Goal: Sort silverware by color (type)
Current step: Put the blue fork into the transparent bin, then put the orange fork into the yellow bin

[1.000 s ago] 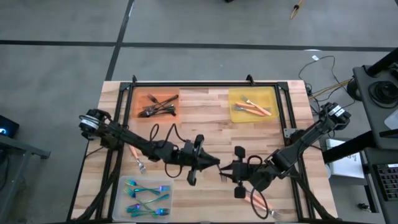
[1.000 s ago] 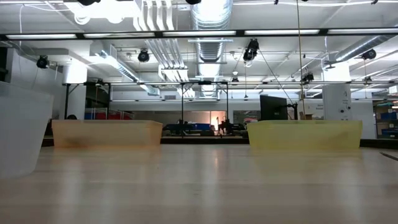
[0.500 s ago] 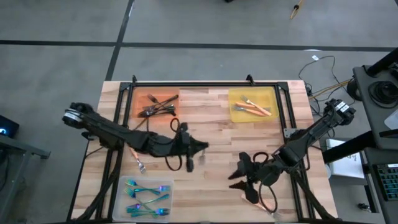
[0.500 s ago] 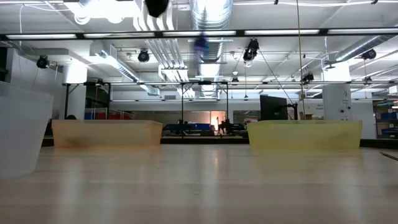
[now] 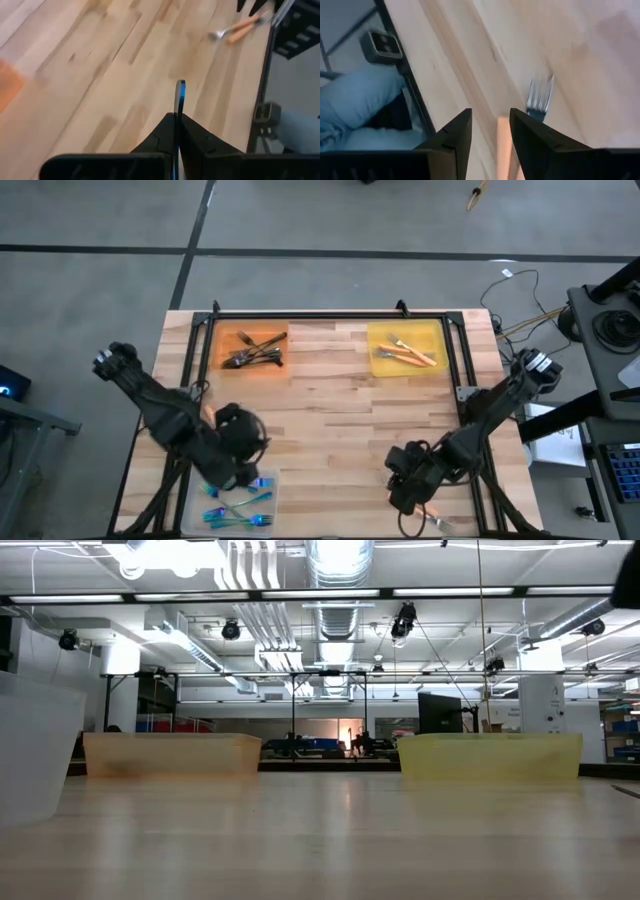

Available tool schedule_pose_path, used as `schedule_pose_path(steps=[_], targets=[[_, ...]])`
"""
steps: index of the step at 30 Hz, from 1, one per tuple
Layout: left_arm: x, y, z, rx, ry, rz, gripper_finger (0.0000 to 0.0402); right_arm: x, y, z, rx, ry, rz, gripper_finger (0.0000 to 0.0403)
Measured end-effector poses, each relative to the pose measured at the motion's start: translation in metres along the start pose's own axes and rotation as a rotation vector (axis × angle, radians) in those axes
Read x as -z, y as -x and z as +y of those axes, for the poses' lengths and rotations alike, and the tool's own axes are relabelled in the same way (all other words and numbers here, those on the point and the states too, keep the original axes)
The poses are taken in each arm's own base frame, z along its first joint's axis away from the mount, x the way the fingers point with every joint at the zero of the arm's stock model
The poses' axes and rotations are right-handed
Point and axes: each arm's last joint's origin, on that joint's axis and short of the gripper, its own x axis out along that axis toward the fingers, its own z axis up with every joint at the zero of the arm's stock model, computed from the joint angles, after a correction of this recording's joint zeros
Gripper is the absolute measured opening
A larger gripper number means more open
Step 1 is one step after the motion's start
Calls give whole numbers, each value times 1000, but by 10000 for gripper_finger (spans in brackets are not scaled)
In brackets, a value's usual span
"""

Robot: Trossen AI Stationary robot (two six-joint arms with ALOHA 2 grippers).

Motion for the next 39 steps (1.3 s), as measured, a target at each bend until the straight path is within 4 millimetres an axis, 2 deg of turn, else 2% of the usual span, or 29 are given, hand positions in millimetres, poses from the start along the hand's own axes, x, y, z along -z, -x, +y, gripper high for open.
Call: schedule_pose_path(steps=[3, 5, 11, 18, 24, 30, 35, 39], targets=[[10, 13, -9, -35, -2, 62, 0, 5, -13, 0, 21, -41, 65, 123], [19, 12, -14, -78, -12, 130, 0, 8, -22, 0, 39, -66, 110, 122], [41, -14, -30, -172, -54, 281, 0, 17, -44, -3, 95, -127, 205, 123], [56, -40, -43, -211, -167, 373, 4, 21, -42, -1, 88, -186, 240, 123], [65, -53, -50, -202, -184, 462, 41, 24, -40, 0, 85, -209, 248, 129], [64, -53, -49, -225, -199, 466, 79, 24, -40, 0, 84, -205, 248, 127], [51, -34, -33, -402, -278, 432, 88, 24, -40, 0, 83, -195, 247, 126], [45, -32, -24, -350, -358, 437, 89, 24, -40, 0, 85, -193, 247, 128]])
